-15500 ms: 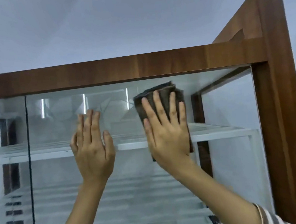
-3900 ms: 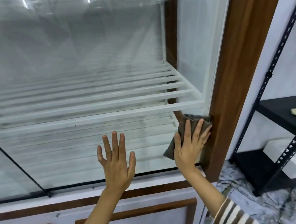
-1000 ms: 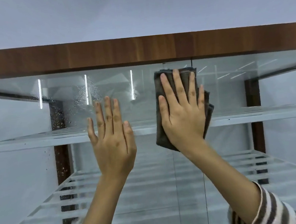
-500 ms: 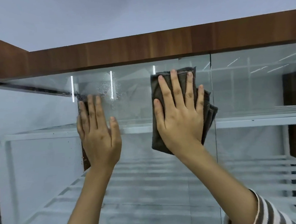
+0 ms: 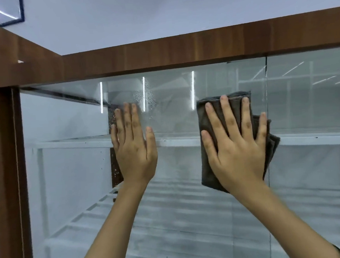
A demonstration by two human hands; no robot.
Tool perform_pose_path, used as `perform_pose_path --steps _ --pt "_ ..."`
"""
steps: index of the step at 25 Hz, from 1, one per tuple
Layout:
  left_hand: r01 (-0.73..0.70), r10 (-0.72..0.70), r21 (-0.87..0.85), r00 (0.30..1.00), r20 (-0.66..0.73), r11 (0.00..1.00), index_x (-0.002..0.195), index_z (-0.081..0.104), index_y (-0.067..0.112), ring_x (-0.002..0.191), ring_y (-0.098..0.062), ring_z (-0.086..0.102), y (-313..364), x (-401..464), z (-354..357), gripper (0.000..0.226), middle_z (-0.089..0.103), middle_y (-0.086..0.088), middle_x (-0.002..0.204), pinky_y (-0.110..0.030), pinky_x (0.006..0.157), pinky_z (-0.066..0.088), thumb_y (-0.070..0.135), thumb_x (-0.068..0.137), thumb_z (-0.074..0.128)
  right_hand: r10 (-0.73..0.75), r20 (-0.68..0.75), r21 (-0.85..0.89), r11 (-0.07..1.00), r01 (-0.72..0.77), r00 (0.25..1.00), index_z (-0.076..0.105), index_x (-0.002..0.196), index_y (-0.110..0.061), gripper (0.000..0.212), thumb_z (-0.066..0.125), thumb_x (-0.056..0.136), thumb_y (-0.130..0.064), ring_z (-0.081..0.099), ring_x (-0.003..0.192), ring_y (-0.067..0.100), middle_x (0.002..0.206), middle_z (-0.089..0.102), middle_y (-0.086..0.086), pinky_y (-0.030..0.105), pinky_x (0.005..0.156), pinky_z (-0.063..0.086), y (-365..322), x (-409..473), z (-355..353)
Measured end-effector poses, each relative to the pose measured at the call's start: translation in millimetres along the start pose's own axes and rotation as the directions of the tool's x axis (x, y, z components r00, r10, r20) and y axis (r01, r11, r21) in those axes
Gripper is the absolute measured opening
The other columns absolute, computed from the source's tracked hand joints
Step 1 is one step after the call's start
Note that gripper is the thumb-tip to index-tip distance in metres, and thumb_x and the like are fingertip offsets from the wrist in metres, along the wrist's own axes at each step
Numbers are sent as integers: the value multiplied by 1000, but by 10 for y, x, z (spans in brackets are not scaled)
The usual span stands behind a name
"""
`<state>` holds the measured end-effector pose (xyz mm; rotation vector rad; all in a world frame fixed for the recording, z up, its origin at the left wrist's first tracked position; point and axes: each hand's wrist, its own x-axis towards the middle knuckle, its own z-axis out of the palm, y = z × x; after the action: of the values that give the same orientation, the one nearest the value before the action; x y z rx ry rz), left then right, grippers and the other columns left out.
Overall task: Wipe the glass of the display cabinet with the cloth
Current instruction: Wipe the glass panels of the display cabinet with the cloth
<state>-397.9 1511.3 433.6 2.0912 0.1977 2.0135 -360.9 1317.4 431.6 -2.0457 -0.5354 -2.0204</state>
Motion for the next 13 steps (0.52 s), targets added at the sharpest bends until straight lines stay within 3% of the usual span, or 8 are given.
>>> perform_pose_path --steps 5,10,12,13 --pt "-59 60 -34 998 8 998 151 20 15 148 -13 6 -47 -1 -66 55 15 0 159 -39 121 7 33 99 20 199 -55 42 980 -197 979 33 150 -24 50 32 103 -39 22 146 35 158 29 4 55 117 12 -697 616 169" --pt "-268 271 -53 960 66 962 149 25 13 146 -9 14 -655 262 -317 55 24 -1 157 -33 120 11 32 98 25 -54 48 26 998 53 997 31 151 -26 51 35 102 -41 18 149 27 159 25 1 49 120 15 -1139 78 237" --pt "-248 248 -7 967 52 969 150 24 12 147 -11 12 -999 478 -397 57 22 -2 157 -33 121 9 35 98 23 -22 41 -15 1000 22 999 32 150 -28 51 34 102 -44 16 149 25 159 24 -1 50 119 15 -883 -102 166" --pt "-219 218 11 975 50 976 150 21 12 147 -12 10 -1133 553 -418 58 19 -2 158 -34 121 7 37 98 21 69 18 -33 997 -69 997 32 150 -29 51 31 102 -45 16 149 25 159 24 0 52 119 14 -747 -79 137"
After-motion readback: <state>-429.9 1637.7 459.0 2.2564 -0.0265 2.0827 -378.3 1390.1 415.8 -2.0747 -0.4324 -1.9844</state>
